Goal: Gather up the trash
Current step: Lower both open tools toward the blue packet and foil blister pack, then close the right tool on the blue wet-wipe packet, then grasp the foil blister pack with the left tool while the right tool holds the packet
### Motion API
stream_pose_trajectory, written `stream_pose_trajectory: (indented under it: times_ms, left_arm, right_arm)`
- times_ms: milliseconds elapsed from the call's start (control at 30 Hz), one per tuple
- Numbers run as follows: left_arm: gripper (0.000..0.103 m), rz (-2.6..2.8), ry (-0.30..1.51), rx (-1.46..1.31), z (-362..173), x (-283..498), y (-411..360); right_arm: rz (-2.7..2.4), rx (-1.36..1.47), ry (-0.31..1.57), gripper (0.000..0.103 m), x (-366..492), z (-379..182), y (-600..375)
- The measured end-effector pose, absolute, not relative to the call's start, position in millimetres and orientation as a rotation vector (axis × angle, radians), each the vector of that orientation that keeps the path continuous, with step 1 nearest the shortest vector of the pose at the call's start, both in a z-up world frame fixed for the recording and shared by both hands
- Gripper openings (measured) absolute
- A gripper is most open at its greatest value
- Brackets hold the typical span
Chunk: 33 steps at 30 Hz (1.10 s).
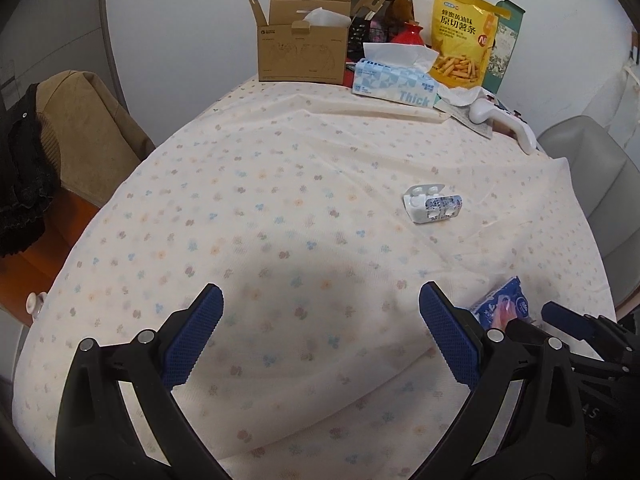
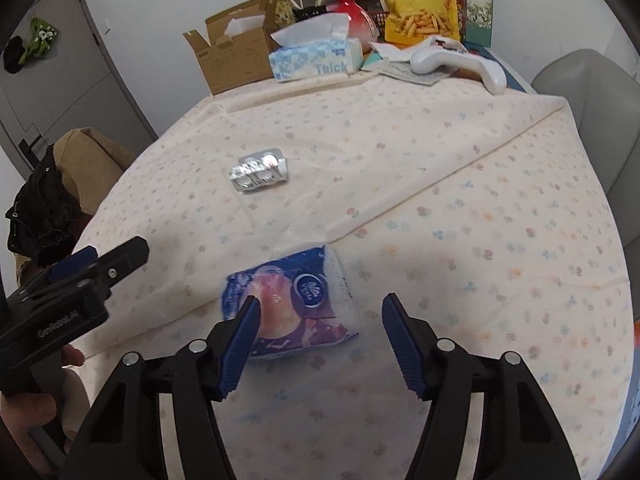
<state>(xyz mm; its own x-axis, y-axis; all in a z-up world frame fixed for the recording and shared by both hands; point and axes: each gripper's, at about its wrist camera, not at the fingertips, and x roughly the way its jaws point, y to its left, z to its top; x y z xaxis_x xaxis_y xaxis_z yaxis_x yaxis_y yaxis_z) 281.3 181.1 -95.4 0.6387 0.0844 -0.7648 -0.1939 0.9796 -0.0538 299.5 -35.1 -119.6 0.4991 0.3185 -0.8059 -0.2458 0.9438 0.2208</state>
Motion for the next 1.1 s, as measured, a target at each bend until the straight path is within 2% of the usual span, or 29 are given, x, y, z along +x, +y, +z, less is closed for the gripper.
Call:
stream_pose_trajectory:
  times_ms: [33,100,133,167,300,633,933,1033,1067,1100]
  left_arm:
    - [0.098,0.156,0.866,-0.133,-96,284,180]
    - [0.098,0.148,0.867,-0.129,-97,288,178]
    - [0.098,0.144,0.867,-0.127,-97,291,176]
    - [0.098,0.140,0.867,-0.127,-97,294,174]
    - [0.098,0.119,0.866,-0.125,-97,306,164]
    - [0.097,0.045,0.883,-0.100,-102,348,126]
    - [0.088,0.050,0.901,-0.101,-108,383,107]
    - [0.078,0.058,0.911,-0.101,-113,391,104]
    - [0.068,0.060,0.917,-0.104,-114,393,103]
    - [0.052,0.058,0.923,-0.109,-116,394,103]
  right_arm:
    - [0.343,0.084,1.002,0.055,302,-124,-36]
    - [0.350,0.066,0.988,0.037,302,-124,-34]
    - [0.355,0.054,0.984,0.033,302,-123,-33]
    - [0.356,0.044,0.975,0.021,303,-121,-33]
    - [0.355,0.040,0.959,0.013,306,-115,-42]
    - [0.263,0.093,0.896,0.009,318,-94,-88]
    - [0.202,0.127,0.877,0.009,329,-91,-124]
    - [0.189,0.135,0.878,0.009,331,-91,-134]
    - [0.185,0.139,0.878,0.009,331,-92,-137]
    - [0.181,0.143,0.878,0.009,331,-92,-140]
